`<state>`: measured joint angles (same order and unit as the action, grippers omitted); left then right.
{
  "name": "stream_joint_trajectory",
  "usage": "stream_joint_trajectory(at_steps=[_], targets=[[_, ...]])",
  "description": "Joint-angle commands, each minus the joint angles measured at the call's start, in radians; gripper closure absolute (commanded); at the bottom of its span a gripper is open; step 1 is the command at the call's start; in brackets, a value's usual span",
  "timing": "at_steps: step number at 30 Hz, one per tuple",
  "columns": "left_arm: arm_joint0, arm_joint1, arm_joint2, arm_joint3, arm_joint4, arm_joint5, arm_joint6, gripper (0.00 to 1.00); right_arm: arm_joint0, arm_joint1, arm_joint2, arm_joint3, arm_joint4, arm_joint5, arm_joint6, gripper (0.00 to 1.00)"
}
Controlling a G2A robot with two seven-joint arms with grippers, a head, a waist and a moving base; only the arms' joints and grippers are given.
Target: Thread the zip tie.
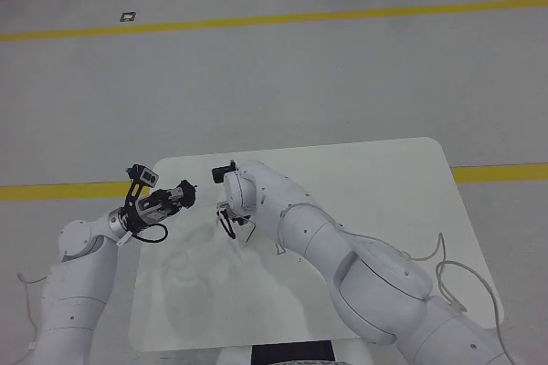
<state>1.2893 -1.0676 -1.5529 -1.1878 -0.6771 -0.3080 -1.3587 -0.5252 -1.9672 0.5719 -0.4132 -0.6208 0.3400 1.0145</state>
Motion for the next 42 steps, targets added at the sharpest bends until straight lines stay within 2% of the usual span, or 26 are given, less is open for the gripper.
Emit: stream_joint_trajectory(at_steps=[1,7,11,14,16,18,19,31,33,38,42], targets=[[0.000,0.000,0.000,0.000,0.000,0.000,0.000,1.00,-0.004,0.003,0.009,-0.007,-0.004,0.000,0.002,1.00],[0.000,0.000,0.000,0.000,0.000,0.000,0.000,1.00,-0.019,0.020,0.057,-0.034,-0.005,0.000,-0.030,1.00],[0.000,0.000,0.000,0.000,0.000,0.000,0.000,1.00,-0.036,0.042,0.104,-0.069,0.004,0.000,-0.057,1.00],[0.000,0.000,0.000,0.000,0.000,0.000,0.000,1.00,-0.055,0.069,0.139,-0.112,-0.003,0.000,-0.058,1.00],[0.000,0.000,0.000,0.000,0.000,0.000,0.000,1.00,-0.077,0.094,0.169,-0.158,-0.004,-0.023,-0.050,1.00],[0.000,0.000,0.000,0.000,0.000,0.000,0.000,1.00,-0.106,0.122,0.199,-0.213,-0.011,-0.083,-0.028,1.00],[0.000,0.000,0.000,0.000,0.000,0.000,0.000,1.00,-0.109,0.126,0.203,-0.221,-0.015,-0.088,-0.024,1.00],[0.000,0.000,0.000,0.000,0.000,0.000,0.000,1.00,-0.109,0.126,0.203,-0.221,-0.015,-0.088,-0.024,1.00],[0.000,0.000,0.000,0.000,0.000,0.000,0.000,1.00,-0.120,0.130,0.211,-0.220,-0.012,-0.093,-0.049,1.00],[0.000,0.000,0.000,0.000,0.000,0.000,0.000,1.00,-0.144,0.163,0.286,-0.242,0.038,-0.171,-0.048,1.00],[0.000,0.000,0.000,0.000,0.000,0.000,0.000,1.00,-0.192,0.205,0.365,-0.308,0.070,-0.261,-0.020,1.00]])
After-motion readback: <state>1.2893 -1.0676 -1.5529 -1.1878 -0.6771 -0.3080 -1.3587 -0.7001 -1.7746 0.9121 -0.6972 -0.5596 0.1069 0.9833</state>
